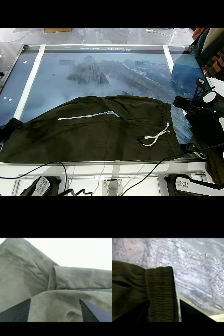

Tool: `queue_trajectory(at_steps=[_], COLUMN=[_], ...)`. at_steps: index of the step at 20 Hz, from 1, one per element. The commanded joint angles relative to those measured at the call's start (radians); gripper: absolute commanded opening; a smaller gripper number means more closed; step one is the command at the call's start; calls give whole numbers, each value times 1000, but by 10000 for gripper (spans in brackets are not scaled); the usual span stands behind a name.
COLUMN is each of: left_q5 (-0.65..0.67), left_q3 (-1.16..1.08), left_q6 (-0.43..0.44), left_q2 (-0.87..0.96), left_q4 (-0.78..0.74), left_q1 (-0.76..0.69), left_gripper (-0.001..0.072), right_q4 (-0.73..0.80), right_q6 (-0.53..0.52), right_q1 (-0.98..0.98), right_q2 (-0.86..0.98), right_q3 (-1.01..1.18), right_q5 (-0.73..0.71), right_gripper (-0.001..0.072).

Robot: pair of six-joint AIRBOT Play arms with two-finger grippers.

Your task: Fold the clothes and pants, and hang the long-sleeved shirts on hangers.

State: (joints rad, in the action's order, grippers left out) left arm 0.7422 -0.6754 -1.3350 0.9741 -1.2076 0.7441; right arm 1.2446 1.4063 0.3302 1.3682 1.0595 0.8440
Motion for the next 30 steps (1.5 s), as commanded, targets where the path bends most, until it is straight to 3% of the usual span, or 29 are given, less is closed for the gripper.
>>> queue_trajectory(at_steps=[1, 8, 11, 13, 15, 19, 22, 28, 29, 30], left_q5=[27, -2, -71, -71, -65, -64, -61, -69, -82, -103], left_q3=[-48, -167, -167, -167, -167, -167, -167, -167, -167, -167], left_q6=[-2, 35, 35, 35, 35, 35, 35, 34, 34, 34], left_q2=[151, 369, 370, 370, 371, 377, 390, 425, 431, 434], left_q4=[90, 196, 257, 259, 257, 238, 179, 180, 191, 192], left_q1=[1, 0, -1, -3, -8, -31, -52, -60, -61, -68], left_gripper=[692, 690, 564, 539, 467, 470, 581, 571, 508, 361], right_q4=[0, -1, -4, -4, -6, -12, -13, -13, -13, -13], right_q6=[0, 0, 0, 0, 0, 0, 0, 0, 0, 0], right_q1=[-1, -1, -1, -1, -1, -1, -1, -1, -1, -1], right_q2=[0, 0, 0, 0, 0, 0, 0, 0, 0, 0], right_q3=[0, 0, 0, 0, 0, 0, 0, 0, 0, 0], right_q5=[0, 1, 1, 1, 1, 1, 1, 1, 1, 1], right_gripper=[417, 416, 416, 416, 416, 416, 416, 416, 416, 416])
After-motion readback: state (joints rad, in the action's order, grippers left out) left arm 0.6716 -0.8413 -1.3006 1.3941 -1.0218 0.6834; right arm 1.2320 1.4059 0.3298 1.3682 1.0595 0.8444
